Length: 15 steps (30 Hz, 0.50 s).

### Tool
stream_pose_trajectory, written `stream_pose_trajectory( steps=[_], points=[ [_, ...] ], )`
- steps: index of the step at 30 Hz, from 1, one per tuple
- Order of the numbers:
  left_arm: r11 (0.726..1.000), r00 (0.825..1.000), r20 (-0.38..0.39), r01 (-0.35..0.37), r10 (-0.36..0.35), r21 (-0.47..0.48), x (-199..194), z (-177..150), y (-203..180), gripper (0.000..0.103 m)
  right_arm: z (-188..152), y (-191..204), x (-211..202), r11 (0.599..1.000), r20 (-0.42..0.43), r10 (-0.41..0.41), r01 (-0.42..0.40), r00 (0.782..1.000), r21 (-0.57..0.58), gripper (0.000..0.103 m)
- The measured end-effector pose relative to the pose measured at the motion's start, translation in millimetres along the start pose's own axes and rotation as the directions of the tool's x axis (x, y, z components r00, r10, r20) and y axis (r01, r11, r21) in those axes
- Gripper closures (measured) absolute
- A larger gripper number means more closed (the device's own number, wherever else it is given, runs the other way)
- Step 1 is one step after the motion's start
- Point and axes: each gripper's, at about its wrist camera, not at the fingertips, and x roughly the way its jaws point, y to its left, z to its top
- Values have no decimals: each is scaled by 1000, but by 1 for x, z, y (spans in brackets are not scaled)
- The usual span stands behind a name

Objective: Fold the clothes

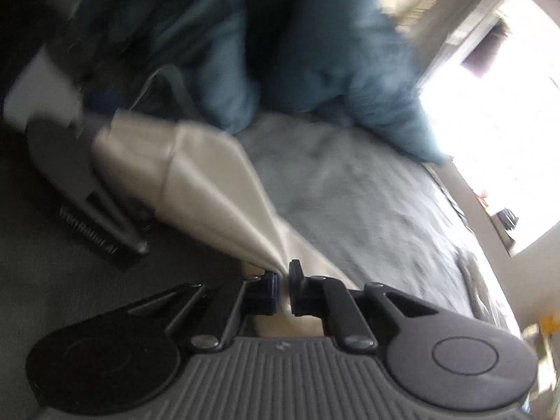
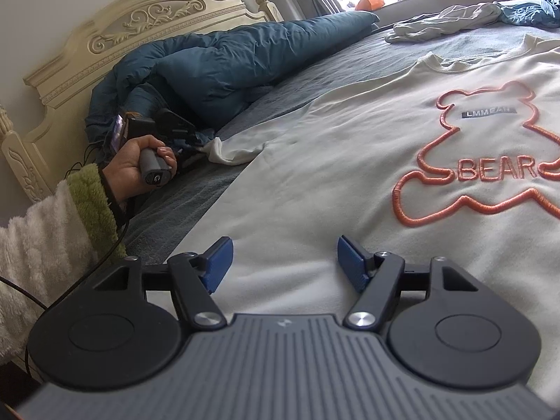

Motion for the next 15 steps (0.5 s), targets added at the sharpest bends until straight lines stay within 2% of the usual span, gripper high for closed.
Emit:
stream_pose_trajectory(
  steps=[2,3,4,6,8,11,14,15],
  points=[
    [992,997,39,55,-59,111,-24,-5,-16,98,0,-1,0,1000,1,2,-2,1000,1,37],
    [979,993,59,87,-99,183,-39,-11,-26,98,0,-1,0,1000,1,3,-3,1000,3,36],
    [960,988,74,114,-137,255,-55,-20,-35,98,0,-1,0,1000,3,6,-6,1000,5,37],
    [904,972,97,158,-212,396,-87,-39,-54,98,0,-2,0,1000,5,10,-11,1000,12,37],
    [824,961,62,198,-271,531,-114,-70,-67,98,0,-3,-1,1000,8,15,-15,1000,18,37],
    [673,944,-26,254,-330,695,-151,-117,-84,98,0,-3,-1,999,11,20,-20,1000,26,37],
    [545,939,-159,310,-307,779,-169,-167,-88,91,0,-4,-2,999,12,24,-24,1000,33,37],
    [516,937,-204,329,-284,791,-172,-181,-85,84,0,-5,-2,999,13,26,-27,1000,36,37]
  ],
)
